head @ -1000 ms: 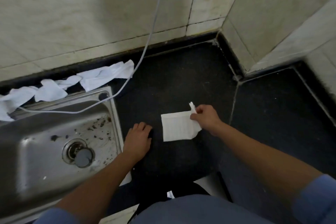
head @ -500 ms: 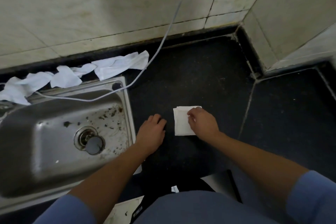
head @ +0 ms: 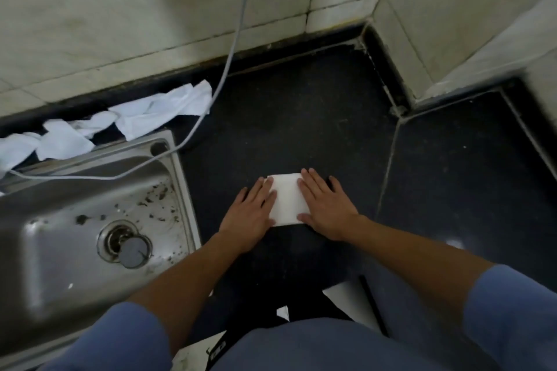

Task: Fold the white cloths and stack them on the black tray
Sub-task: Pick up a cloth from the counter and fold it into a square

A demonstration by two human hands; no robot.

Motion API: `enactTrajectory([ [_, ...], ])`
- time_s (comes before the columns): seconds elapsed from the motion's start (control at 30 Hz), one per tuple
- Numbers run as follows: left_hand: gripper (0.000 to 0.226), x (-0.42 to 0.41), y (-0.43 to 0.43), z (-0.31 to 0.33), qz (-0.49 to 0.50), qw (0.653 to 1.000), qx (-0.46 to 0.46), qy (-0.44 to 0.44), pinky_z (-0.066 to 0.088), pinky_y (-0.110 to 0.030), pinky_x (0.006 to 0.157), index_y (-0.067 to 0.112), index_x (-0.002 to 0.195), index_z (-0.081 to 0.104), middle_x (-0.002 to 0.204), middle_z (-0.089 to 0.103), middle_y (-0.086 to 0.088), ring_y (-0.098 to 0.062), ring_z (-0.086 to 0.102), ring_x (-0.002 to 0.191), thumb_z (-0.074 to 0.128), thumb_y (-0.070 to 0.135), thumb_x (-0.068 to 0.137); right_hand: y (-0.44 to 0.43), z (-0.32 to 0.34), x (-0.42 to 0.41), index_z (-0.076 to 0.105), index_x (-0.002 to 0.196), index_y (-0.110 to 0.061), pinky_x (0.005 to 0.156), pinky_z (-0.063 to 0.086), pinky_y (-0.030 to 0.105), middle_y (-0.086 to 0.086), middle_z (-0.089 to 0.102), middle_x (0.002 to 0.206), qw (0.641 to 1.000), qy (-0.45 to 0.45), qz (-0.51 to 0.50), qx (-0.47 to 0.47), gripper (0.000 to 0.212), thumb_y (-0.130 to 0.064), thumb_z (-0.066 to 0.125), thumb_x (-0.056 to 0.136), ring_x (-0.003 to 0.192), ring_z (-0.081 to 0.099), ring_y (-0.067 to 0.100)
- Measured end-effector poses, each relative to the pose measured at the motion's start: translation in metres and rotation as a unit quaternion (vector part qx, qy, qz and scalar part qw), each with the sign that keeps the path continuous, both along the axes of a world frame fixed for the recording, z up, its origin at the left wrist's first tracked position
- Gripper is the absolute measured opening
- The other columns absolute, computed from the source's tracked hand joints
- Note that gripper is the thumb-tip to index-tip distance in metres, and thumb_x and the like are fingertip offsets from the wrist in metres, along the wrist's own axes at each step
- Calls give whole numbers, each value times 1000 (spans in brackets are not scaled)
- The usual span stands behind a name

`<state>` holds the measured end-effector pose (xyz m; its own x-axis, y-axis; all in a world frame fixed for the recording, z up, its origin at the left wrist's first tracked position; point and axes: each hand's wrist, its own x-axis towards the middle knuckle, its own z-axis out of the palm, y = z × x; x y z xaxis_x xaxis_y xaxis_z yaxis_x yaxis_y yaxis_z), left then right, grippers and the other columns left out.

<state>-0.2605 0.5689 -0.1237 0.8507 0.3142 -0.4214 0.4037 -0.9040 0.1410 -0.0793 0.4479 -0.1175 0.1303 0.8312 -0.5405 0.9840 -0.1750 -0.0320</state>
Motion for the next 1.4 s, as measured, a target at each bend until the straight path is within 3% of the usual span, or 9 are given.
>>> enactTrajectory([
  [0.1, 65, -9, -5, 13, 41, 998, -6, -45, 24, -47, 116, 12, 147, 29, 159, 11, -12, -27, 9, 147, 53, 38, 93, 24, 11, 6, 25, 149, -13, 114, 20, 45, 10, 18, 158, 999, 24, -13, 38, 65, -48, 41, 96, 144, 17, 26],
  [0.17, 59, -25, -8, 24, 82, 995, 10, -60, 34, -48, 110, 12, 139, 44, 155, 26, -12, -28, 22, 144, 61, 35, 88, 45, 13, 10, 38, 142, -16, 104, 32, 42, 9, 38, 145, 997, 28, -22, 63, 58, -45, 50, 92, 131, 36, 26],
  [0.27, 52, -51, -6, 35, 135, 989, 34, -43, 38, -47, 107, 12, 131, 53, 151, 34, -13, -30, 30, 141, 65, 33, 85, 73, 15, 8, 47, 128, -15, 85, 41, 37, 9, 56, 121, 997, 52, -56, 18, 49, -38, 61, 86, 109, 54, 27],
  [0.4, 43, -75, -3, 45, 182, 982, 45, -30, 38, -46, 105, 10, 123, 60, 145, 43, -16, -34, 38, 135, 67, 29, 84, 83, 19, -1, 57, 113, -14, 70, 47, 31, 6, 62, 108, 984, 130, -111, -45, 34, -28, 65, 83, 93, 61, 23],
  [0.53, 35, -80, 5, 55, 178, 983, 32, -42, 39, -41, 99, 12, 121, 59, 134, 48, -11, -30, 44, 125, 58, 27, 89, 67, 32, -11, 61, 99, -17, 67, 47, 30, 2, 62, 99, 971, 190, -148, -13, 22, -27, 66, 80, 87, 60, 19],
  [0.73, 31, -74, 21, 69, 90, 994, 29, -55, 42, -34, 92, 16, 119, 56, 119, 52, -5, -23, 49, 111, 49, 29, 92, 6, 66, -26, 57, 99, -23, 65, 45, 32, 4, 65, 95, 960, 163, -196, 113, 20, -37, 60, 85, 85, 62, 23],
  [0.97, 31, -61, 1, 83, -75, 995, 18, -63, 43, -36, 89, 17, 121, 53, 118, 52, -5, -24, 51, 110, 47, 30, 93, -109, 98, -76, 54, 97, -22, 65, 46, 36, 4, 67, 91, 923, 47, -319, 209, 38, -59, 48, 90, 84, 63, 28],
  [1.2, 26, -18, -96, 108, -243, 965, -13, -100, 45, -40, 82, 13, 115, 54, 113, 52, -7, -28, 55, 102, 47, 27, 94, -264, 127, -135, 55, 96, -21, 69, 44, 35, -1, 64, 101, 861, -53, -464, 203, 33, -52, 45, 93, 91, 61, 26],
  [1.4, 25, 1, -238, 123, -403, 906, -17, -125, 48, -40, 81, 16, 113, 56, 111, 54, -5, -29, 58, 102, 49, 28, 92, -411, 140, -215, 57, 100, -21, 69, 44, 35, 1, 67, 99, 763, -113, -607, 191, 29, -48, 49, 92, 91, 62, 27],
])
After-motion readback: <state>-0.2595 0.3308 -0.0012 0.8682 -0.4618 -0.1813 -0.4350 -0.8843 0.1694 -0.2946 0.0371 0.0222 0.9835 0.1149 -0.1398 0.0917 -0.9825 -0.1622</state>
